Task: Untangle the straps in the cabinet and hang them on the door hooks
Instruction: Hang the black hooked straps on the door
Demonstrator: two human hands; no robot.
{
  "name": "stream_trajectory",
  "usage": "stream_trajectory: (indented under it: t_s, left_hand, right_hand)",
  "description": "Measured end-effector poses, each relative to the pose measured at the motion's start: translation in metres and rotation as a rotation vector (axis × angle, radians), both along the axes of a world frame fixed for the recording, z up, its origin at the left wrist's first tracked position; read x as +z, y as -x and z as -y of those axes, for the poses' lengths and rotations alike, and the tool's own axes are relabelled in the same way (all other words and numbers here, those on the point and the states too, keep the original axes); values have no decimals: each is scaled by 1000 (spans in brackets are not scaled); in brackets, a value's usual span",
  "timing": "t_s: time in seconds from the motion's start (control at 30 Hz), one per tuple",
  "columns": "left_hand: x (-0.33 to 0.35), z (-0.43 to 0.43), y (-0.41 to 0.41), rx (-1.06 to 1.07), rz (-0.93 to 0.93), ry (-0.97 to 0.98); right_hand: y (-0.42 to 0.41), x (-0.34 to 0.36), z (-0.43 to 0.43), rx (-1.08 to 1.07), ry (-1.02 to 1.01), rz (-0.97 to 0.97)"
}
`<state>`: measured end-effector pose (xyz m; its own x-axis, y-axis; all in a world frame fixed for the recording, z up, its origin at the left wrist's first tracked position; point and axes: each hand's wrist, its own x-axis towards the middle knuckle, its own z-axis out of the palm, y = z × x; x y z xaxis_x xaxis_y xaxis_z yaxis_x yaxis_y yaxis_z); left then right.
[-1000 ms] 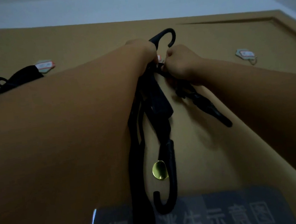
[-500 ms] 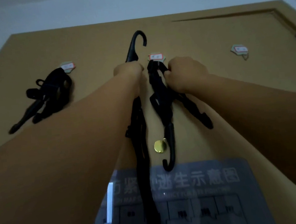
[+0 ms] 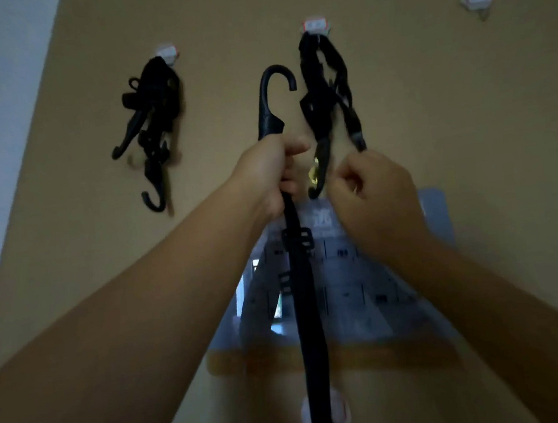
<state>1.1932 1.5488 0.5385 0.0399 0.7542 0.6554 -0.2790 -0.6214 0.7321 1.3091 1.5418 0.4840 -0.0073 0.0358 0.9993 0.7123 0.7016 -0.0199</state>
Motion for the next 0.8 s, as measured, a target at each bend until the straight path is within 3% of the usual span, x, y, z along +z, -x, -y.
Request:
stream_trajectory:
  t_s: [0.13, 0.27, 0.43, 0.57, 0.7, 0.8]
  left_hand:
    - [-52, 11, 0, -155, 42, 117]
    - [-107, 8, 3, -282, 100, 303]
    - [-153, 12, 21, -303, 125, 413]
    - [-196, 11, 37, -280, -157, 453]
    - [-234, 42, 40, -452, -360, 443]
    - [-250, 64, 45, -606, -327, 412]
  right_hand:
    - [20, -94, 19, 323, 545, -80]
    - [37, -157, 32, 401, 779, -133]
    - [47, -171, 52, 412, 857, -218]
    - [49, -170, 72, 568, 865, -376]
    - [44, -170, 80, 555, 774, -503]
    - [34, -175, 72, 555, 711, -617]
